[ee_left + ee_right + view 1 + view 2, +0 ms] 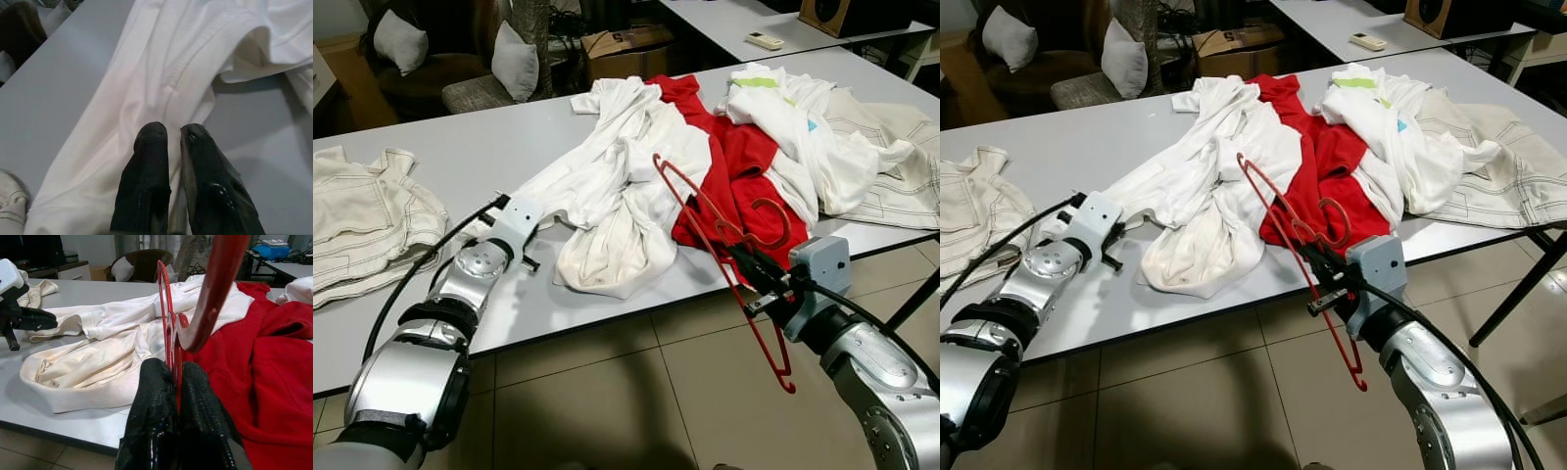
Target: Hang hanger
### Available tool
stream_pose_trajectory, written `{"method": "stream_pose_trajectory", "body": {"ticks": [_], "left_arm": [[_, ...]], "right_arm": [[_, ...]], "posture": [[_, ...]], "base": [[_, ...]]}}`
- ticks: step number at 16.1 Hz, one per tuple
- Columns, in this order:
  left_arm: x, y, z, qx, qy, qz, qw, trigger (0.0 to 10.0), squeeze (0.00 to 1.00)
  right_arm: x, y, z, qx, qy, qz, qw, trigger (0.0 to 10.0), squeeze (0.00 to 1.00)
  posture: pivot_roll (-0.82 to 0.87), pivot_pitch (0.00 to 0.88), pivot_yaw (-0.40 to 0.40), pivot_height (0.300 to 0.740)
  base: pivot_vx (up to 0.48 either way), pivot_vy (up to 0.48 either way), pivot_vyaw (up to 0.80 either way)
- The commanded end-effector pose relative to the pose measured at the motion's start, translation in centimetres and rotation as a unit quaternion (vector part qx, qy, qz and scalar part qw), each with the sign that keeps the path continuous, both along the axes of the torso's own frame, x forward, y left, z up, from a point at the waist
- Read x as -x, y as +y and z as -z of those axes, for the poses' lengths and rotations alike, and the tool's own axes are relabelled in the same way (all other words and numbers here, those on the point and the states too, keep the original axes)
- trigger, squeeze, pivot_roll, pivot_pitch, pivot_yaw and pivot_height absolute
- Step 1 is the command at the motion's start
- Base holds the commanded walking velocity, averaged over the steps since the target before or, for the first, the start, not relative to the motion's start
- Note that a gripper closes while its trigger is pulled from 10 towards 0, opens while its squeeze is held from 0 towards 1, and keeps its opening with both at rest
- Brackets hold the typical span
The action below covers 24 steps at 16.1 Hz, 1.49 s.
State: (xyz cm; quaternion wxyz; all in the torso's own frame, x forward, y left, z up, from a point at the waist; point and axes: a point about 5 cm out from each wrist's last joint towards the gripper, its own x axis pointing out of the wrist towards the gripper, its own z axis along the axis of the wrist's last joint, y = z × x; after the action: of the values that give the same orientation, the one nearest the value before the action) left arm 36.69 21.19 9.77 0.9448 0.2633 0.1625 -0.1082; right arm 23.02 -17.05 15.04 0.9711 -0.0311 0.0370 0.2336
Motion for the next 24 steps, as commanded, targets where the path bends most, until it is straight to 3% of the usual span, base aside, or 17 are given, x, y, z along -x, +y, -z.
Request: {"method": "stream_pose_trajectory", "body": {"ticks": [1,7,8,9,10,11,14,19,20,21,24], "left_arm": [[-0.2,0.6,-0.4,-0.006,0.001,-0.012,1.0,0.0,0.0],[-0.1,0.0,-0.2,0.027,-0.017,-0.018,0.999,0.0,0.0],[-0.3,0.0,-1.1,0.071,-0.047,-0.013,0.996,10.0,0.27],[-0.4,0.0,-2.0,0.113,-0.086,0.007,0.99,10.0,1.0],[-0.2,0.0,-2.3,0.131,-0.106,0.027,0.985,10.0,1.0],[0.0,0.0,-2.3,0.121,-0.111,0.03,0.986,10.0,1.0],[0.6,-0.2,-1.1,0.087,-0.092,0.051,0.991,10.0,1.0],[0.3,-0.9,-1.1,0.088,-0.094,0.048,0.991,10.0,1.0],[0.3,-0.9,-1.1,0.098,-0.091,0.048,0.99,10.0,0.88],[0.3,-1.0,-0.9,0.107,-0.083,0.048,0.99,10.0,0.0],[0.2,-0.6,-0.6,0.052,-0.066,0.03,0.996,10.0,0.0]], "right_arm": [[-0.1,-0.2,-0.3,0.002,-0.002,-0.004,1.0,10.0,0.0],[0.1,-0.2,-0.5,0.009,0.0,-0.012,1.0,10.0,0.0],[0.1,0.1,-0.4,0.006,0.002,-0.012,1.0,10.0,0.0],[0.1,0.4,-0.2,-0.001,0.004,-0.005,1.0,10.0,0.0],[0.1,0.6,0.0,-0.011,0.006,0.002,1.0,10.0,0.0],[0.3,0.7,0.0,-0.015,0.008,0.002,1.0,10.0,0.0],[1.0,1.1,-0.8,-0.024,0.003,-0.006,1.0,10.0,0.0],[1.7,0.6,-1.4,-0.029,0.01,-0.003,1.0,10.0,0.0],[1.7,0.6,-1.4,-0.029,0.011,-0.003,0.999,10.0,0.0],[1.8,0.6,-1.5,-0.029,0.013,-0.002,0.999,10.0,0.0],[1.9,0.5,-1.7,-0.027,0.014,-0.001,1.0,10.0,0.0]], "posture": [[-0.21,0.0,0.115,0.74],[-0.24,0.0,0.101,0.74],[-0.23,0.0,0.083,0.74],[-0.22,0.0,0.07,0.74],[-0.21,0.0,0.057,0.74],[-0.2,0.0,0.038,0.74],[-0.21,0.0,0.022,0.74],[-0.25,0.006,0.018,0.74],[-0.25,0.006,0.018,0.74],[-0.25,0.009,0.021,0.74],[-0.27,0.024,0.021,0.74]], "base": [[0.0,0.0,0.0],[0.0,0.0,0.0],[0.0,0.0,0.0],[0.0,0.0,0.0],[0.0,0.0,0.0],[0.0,0.0,0.0],[0.0,0.0,0.0],[0.0,0.0,0.0],[0.0,0.0,0.0],[0.0,0.0,0.0],[0.0,0.0,0.0]]}}
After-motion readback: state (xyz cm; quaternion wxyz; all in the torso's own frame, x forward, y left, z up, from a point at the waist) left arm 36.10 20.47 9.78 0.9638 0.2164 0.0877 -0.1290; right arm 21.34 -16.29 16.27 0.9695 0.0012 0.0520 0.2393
